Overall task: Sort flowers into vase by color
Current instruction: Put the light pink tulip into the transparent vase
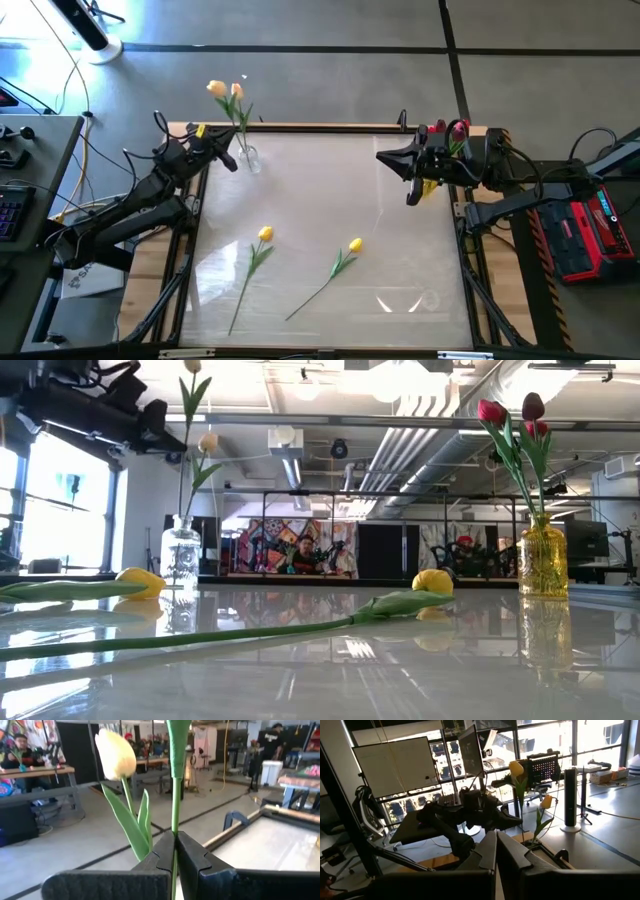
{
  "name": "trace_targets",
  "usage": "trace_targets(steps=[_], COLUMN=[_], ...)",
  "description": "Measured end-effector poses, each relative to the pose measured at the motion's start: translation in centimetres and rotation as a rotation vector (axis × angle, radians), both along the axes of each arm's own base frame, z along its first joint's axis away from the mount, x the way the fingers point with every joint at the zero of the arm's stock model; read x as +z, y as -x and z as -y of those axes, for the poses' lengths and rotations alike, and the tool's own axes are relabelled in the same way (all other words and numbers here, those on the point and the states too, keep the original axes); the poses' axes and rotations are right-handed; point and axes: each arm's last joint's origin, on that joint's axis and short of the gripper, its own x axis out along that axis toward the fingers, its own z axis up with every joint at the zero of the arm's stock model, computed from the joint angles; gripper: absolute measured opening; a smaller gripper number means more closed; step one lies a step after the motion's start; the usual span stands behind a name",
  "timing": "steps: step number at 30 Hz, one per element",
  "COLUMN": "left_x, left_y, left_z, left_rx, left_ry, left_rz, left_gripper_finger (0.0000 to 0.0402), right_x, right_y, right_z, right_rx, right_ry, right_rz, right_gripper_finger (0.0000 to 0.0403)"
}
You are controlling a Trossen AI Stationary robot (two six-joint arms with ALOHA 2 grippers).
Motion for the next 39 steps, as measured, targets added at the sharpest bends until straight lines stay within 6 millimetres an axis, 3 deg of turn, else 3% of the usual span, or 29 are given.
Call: trace_targets(steps=[12, 18, 23, 32, 39], left_x=[-1.0, -3.9, -5.5, -5.7, -5.7], left_y=[-0.1, -0.2, 0.2, 0.2, 0.2], left_z=[-0.1, -0.3, -0.4, -0.3, -0.4], left_rx=[0.001, 0.019, 0.140, 0.144, 0.129], left_ry=[0.029, 0.083, 0.132, 0.132, 0.136], left_rz=[-0.060, -0.023, -0.003, 0.015, 0.013], left_gripper_finger=[0.0000, 0.0000, 0.0001, 0.0002, 0.0056], right_x=[0.0, 0.0, 0.0, 0.0, 0.0], right_y=[0.0, 0.0, 0.0, 0.0, 0.0], right_z=[0.0, 0.0, 0.0, 0.0, 0.0], right_rx=[0.000, 0.000, 0.000, 0.000, 0.000], right_ry=[0.000, 0.000, 0.000, 0.000, 0.000], right_rz=[0.000, 0.000, 0.000, 0.000, 0.000], right_gripper_finger=[0.0000, 0.0000, 0.0000, 0.0000, 0.0000])
